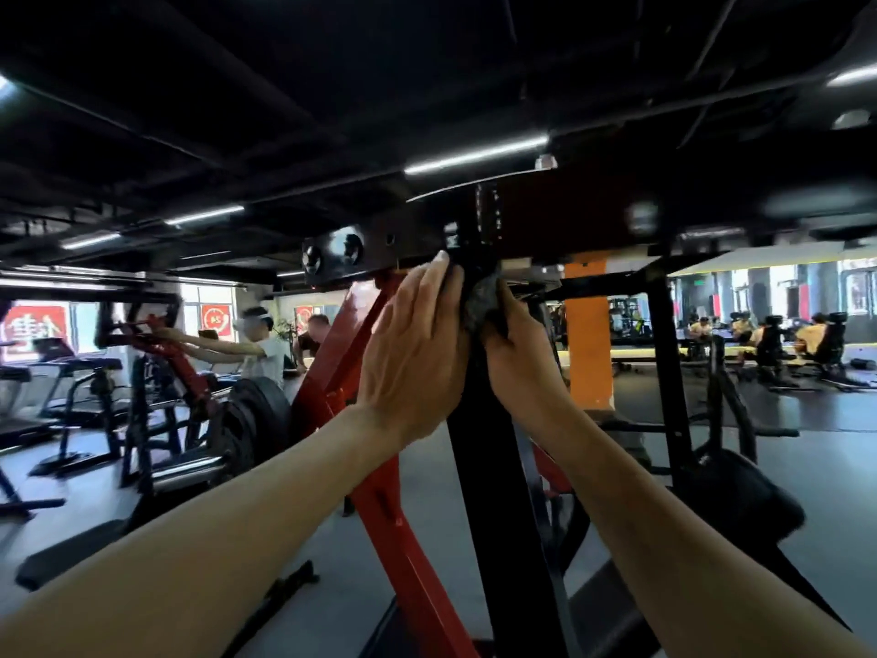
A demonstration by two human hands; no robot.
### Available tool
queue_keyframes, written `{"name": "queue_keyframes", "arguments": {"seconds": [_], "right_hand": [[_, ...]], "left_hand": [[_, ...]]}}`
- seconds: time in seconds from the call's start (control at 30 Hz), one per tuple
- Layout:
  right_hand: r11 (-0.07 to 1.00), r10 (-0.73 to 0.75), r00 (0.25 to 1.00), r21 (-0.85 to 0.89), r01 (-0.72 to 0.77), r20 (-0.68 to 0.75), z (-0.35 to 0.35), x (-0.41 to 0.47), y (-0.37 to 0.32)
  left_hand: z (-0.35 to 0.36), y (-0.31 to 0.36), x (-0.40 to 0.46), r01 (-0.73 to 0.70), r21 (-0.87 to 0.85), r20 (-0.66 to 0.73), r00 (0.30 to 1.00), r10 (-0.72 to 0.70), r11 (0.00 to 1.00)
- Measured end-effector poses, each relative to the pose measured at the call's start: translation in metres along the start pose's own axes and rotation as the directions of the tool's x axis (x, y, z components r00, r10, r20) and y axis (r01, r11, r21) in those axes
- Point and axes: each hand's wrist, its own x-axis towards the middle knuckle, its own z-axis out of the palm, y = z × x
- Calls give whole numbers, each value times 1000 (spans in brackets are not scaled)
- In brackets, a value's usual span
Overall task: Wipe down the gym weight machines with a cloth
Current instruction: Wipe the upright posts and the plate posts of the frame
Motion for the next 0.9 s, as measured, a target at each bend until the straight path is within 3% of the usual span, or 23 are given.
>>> {"name": "queue_keyframes", "arguments": {"seconds": [0.1, 0.2, 0.3, 0.43, 0.53, 0.63, 0.73, 0.9], "right_hand": [[993, 93, 996, 67, -93, -5, 1, 21, -15], [994, 89, 996, 56, -89, 2, 0, 20, -19], [998, 53, 998, -28, -55, -45, 2, 16, -16], [980, 38, 998, -194, -48, -54, 9, -21, 2], [934, 71, 994, -346, -94, -79, 8, -53, 13], [950, 14, 999, -311, -23, -33, 5, -31, 2], [949, -31, 999, -315, 19, -31, 7, 0, -12], [913, -55, 997, -408, 31, -47, 12, -52, 0]], "left_hand": [[-2, -7, 0, -72, 60, 161, 985, 62, 996], [-8, -10, 4, -82, 73, 79, 994, 76, 994], [-18, -5, 11, -30, 20, 54, 998, 28, 999], [-30, 7, 6, 38, -19, 197, 980, -34, 999], [-37, 7, 0, -10, -43, 262, 965, 21, 999], [-42, 3, 2, -96, -60, 282, 953, 109, 994], [-47, 0, 10, -57, -104, 292, 953, 85, 993], [-53, -2, -5, -90, -155, 437, 887, 150, 984]]}}
